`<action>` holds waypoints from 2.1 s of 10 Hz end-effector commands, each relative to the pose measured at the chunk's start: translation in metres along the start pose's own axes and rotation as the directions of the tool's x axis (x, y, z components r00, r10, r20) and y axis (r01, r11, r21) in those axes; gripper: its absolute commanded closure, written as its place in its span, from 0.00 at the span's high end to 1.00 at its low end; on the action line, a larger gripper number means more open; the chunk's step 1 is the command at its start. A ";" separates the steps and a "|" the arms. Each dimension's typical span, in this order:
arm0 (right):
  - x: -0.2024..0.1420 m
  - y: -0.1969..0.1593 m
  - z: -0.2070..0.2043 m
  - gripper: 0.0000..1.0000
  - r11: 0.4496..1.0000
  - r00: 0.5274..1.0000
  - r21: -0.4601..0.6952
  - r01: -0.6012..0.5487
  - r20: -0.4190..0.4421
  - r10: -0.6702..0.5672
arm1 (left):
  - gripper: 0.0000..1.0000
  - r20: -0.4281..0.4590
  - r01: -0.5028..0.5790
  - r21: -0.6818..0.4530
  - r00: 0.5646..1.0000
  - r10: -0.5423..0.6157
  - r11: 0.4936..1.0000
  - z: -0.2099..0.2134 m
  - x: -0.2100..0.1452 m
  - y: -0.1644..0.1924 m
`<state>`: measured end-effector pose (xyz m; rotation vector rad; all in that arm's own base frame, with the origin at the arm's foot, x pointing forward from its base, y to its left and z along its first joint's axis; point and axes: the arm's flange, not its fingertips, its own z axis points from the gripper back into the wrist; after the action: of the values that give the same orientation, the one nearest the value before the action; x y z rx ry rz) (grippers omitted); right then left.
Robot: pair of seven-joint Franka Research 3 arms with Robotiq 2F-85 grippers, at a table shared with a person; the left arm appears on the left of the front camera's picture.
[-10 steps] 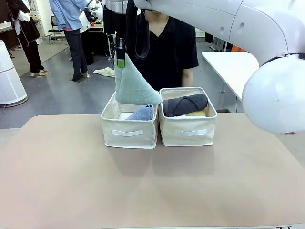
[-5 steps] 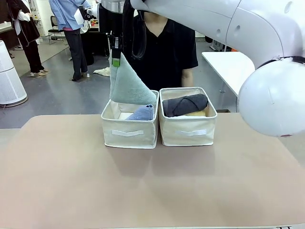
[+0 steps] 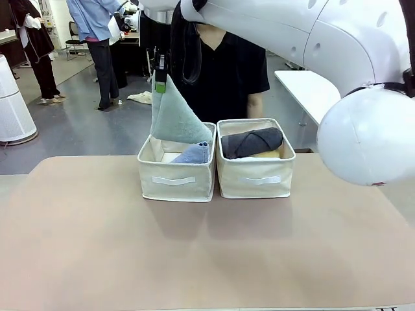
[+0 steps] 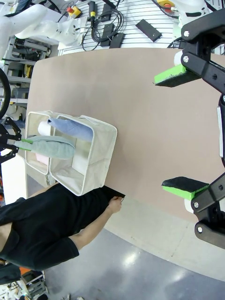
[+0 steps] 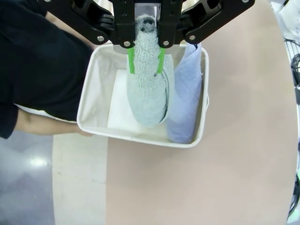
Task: Sort the towels based on their folding style.
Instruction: Pick up another triangle-folded towel from the table and place it in the left Fabric basket.
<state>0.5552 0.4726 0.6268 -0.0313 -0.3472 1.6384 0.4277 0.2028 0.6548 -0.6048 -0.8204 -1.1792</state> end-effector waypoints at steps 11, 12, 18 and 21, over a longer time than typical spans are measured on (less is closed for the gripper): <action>0.000 -0.042 -0.067 0.16 0.990 0.997 0.119 0.079 -0.008 -0.078 | 1.00 0.009 0.008 -0.001 1.000 -0.008 1.000 0.001 0.000 -0.003; 0.000 -0.042 -0.071 0.16 0.989 0.997 0.125 0.080 -0.012 -0.079 | 1.00 0.009 0.008 -0.001 1.000 -0.008 1.000 0.001 0.000 -0.003; 0.005 -0.049 -0.102 0.16 0.983 0.997 0.166 0.074 -0.029 -0.070 | 1.00 0.009 0.008 -0.001 1.000 -0.008 1.000 0.001 0.000 -0.003; 0.006 -0.051 -0.113 0.16 0.980 0.997 0.186 0.075 -0.043 -0.068 | 1.00 0.009 0.008 -0.001 1.000 -0.008 1.000 0.001 0.000 -0.003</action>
<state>0.5979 0.4800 0.5146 0.0808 -0.1720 1.5814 0.4277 0.2029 0.6548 -0.6048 -0.8204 -1.1791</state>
